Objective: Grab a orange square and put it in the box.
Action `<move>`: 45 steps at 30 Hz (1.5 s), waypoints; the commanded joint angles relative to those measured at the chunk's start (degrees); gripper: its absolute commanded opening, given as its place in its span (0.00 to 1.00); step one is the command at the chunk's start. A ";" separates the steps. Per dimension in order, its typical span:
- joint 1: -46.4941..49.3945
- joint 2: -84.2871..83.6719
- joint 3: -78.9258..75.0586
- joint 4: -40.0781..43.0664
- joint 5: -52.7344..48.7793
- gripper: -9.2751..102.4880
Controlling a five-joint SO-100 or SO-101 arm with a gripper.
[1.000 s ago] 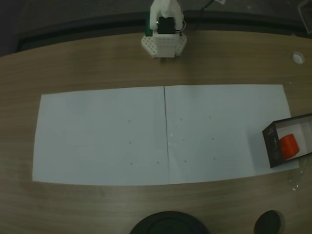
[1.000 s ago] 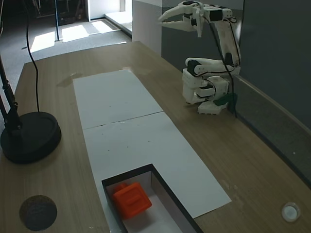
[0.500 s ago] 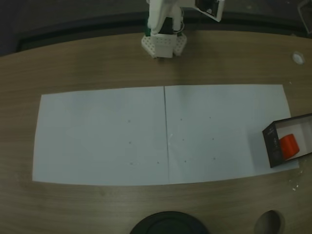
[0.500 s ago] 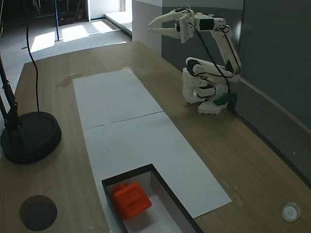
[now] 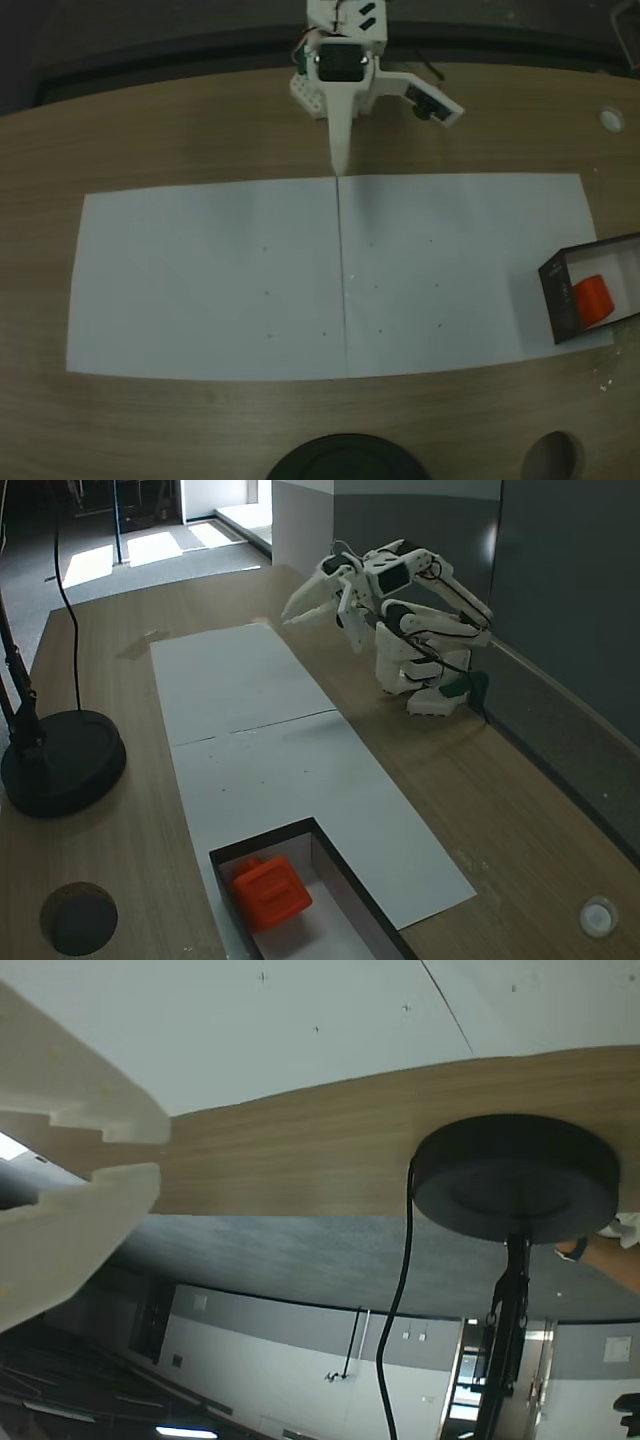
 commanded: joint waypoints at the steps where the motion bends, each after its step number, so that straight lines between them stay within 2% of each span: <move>1: 0.70 1.41 4.13 -2.72 -0.18 0.08; 17: 0.53 1.41 16.44 -1.41 -0.26 0.08; 27: 0.70 1.32 10.90 18.37 0.09 0.08; 45: 0.79 1.32 10.81 18.28 0.26 0.08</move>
